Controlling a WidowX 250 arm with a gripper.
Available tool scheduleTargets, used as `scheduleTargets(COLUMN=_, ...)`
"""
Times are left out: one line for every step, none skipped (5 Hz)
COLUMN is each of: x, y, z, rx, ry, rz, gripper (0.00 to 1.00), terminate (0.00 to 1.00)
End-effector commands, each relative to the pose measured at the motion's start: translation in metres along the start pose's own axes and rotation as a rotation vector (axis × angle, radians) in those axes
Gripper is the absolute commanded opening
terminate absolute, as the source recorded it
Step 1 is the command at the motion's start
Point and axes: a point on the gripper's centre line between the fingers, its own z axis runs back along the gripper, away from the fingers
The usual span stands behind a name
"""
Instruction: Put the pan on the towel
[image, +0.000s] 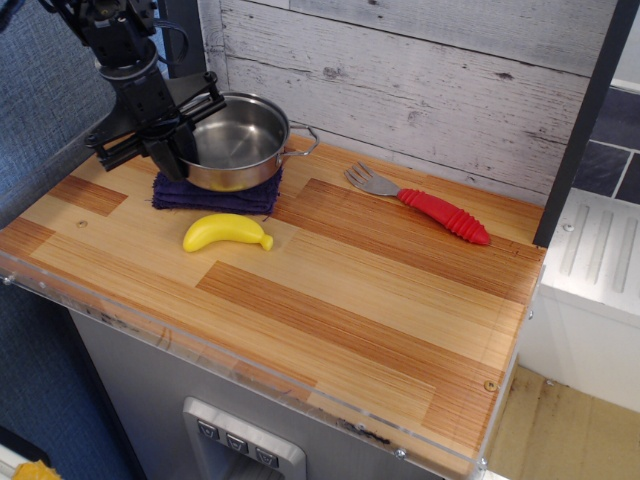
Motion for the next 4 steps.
scheduleTargets(x=0.018, y=-0.008, z=-0.003, rx=-0.023, ry=-0.038, rz=0.016, gripper=0.0, terminate=0.0)
scheduleTargets(x=0.016, y=-0.011, z=-0.017, rx=-0.005, ry=-0.03, rz=0.02, gripper=0.0, terminate=0.0)
scheduleTargets(x=0.009, y=-0.01, z=-0.028, rx=0.05, ry=-0.002, rz=0.026, gripper=0.0, terminate=0.0)
scheduleTargets(x=0.003, y=-0.013, z=-0.028, rx=0.059, ry=0.0, rz=0.055, gripper=1.0, terminate=0.0)
